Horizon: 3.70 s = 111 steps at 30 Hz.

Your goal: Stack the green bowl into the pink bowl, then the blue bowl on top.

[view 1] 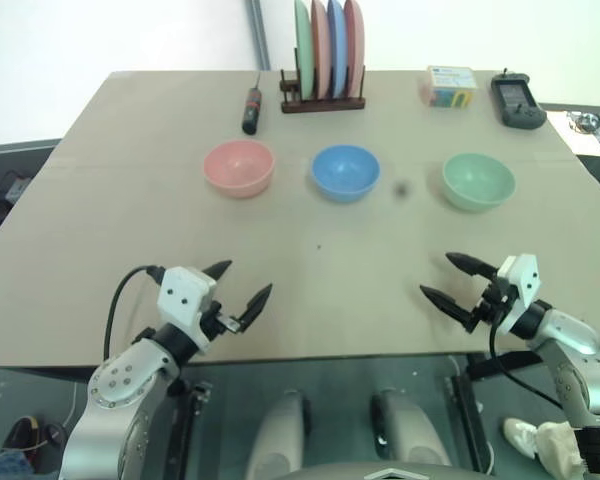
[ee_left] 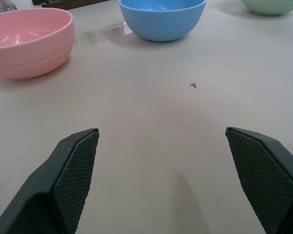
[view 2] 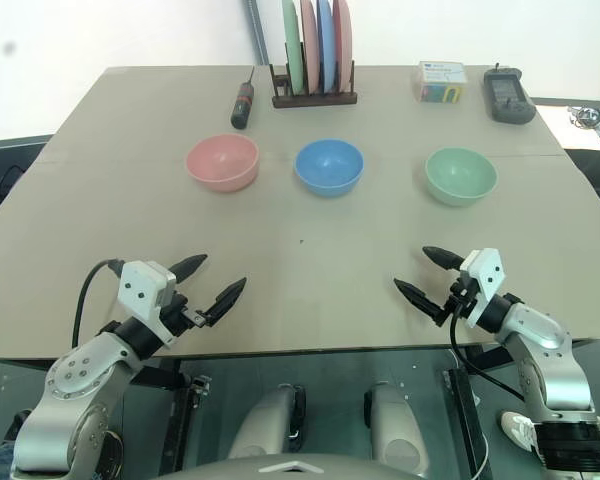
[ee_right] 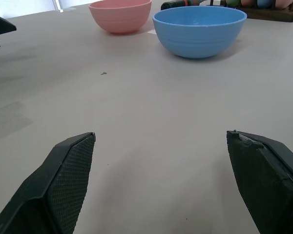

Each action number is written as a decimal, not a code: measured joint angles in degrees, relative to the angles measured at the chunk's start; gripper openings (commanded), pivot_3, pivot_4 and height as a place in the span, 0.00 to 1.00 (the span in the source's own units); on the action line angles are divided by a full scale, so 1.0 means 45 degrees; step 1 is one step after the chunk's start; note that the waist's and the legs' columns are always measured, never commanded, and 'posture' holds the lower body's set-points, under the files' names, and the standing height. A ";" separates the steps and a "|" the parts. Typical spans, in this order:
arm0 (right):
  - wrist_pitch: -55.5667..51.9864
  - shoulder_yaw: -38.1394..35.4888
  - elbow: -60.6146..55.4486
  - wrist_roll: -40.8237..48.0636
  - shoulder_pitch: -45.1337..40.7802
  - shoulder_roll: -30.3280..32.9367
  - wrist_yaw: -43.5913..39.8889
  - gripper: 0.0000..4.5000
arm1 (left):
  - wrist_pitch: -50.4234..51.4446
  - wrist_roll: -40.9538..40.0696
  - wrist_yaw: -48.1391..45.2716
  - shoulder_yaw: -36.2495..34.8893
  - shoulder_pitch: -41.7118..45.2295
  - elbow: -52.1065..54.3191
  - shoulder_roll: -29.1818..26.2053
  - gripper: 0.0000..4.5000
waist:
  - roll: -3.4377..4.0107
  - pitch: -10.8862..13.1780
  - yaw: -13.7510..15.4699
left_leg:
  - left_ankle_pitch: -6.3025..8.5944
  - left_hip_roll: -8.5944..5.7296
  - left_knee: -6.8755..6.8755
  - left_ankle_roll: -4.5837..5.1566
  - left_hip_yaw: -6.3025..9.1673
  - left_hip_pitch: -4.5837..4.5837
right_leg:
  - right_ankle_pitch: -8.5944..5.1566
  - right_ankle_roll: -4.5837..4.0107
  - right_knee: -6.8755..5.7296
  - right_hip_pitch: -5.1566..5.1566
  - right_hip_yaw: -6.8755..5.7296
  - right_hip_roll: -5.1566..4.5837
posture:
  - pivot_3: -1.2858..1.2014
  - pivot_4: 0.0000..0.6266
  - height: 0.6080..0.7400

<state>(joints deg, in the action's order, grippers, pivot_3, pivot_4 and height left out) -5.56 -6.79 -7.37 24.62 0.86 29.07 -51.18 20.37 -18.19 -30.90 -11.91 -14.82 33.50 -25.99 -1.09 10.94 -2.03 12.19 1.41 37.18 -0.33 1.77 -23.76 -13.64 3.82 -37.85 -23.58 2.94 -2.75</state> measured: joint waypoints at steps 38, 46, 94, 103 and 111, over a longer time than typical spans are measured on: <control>-0.2619 0.0765 -0.3371 0.3094 -0.0819 -0.0626 0.0371 1.00 | 0.0067 0.3227 0.0534 0.2012 0.8283 -0.5635 -0.1975 0.98 | -0.0007 -0.0004 0.0228 | -0.0001 -0.0005 -0.0001 0.0000 0.0016 -0.0011 | 0.0042 0.0037 0.0000 0.0000 -0.0016 0.0008 | 0.52 0.24 1.00; -0.2636 0.0725 -0.3610 0.3105 -0.0509 -0.0549 0.0678 1.00 | -0.0486 0.4308 0.0092 0.3479 1.2607 -1.1924 -0.1408 0.98 | -0.0016 -0.0006 0.0281 | -0.0001 -0.0015 0.0005 0.0000 0.0031 -0.0026 | 0.0040 0.0043 0.0001 0.0002 -0.0035 0.0006 | 0.52 0.24 1.00; -0.2034 0.0790 -0.3228 0.2310 -0.0574 -0.0578 0.0876 1.00 | 0.0391 0.3147 -0.8956 0.7832 1.1263 -0.3964 -0.2369 0.01 | -0.0007 -0.0016 0.0258 | -0.0003 -0.0005 0.0027 0.0003 0.0020 -0.0015 | 0.0029 0.0053 -0.0016 0.0005 -0.0014 0.0015 | 0.52 0.24 1.00; -0.1992 0.0790 -0.3228 0.2178 -0.0513 -0.0587 0.0904 1.00 | 0.0146 0.3393 -0.7788 0.7730 1.1812 -0.5482 -0.1427 0.65 | -0.0006 -0.0016 0.0250 | -0.0002 -0.0005 0.0024 0.0003 0.0023 -0.0018 | 0.0030 0.0055 -0.0014 0.0003 -0.0017 0.0015 | 0.52 0.24 1.00; -0.1846 0.0784 -0.2888 0.1594 -0.0869 -0.0249 0.0940 1.00 | 0.0639 0.2579 -0.5984 0.5669 1.1808 -0.5721 -0.0664 0.98 | -0.0007 -0.0016 0.0245 | -0.0002 -0.0005 0.0026 0.0003 0.0021 -0.0014 | 0.0032 0.0056 -0.0016 0.0004 -0.0014 0.0014 | 0.52 0.24 1.00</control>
<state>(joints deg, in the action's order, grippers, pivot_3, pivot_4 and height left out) -13.87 -3.26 -20.36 31.80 -3.05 27.95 -46.95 23.25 -6.58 -57.83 13.60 38.32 7.75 -28.98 -1.13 10.87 -0.93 12.18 1.38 37.29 -0.32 1.86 -23.83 -13.50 4.07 -37.92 -23.57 2.88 -2.69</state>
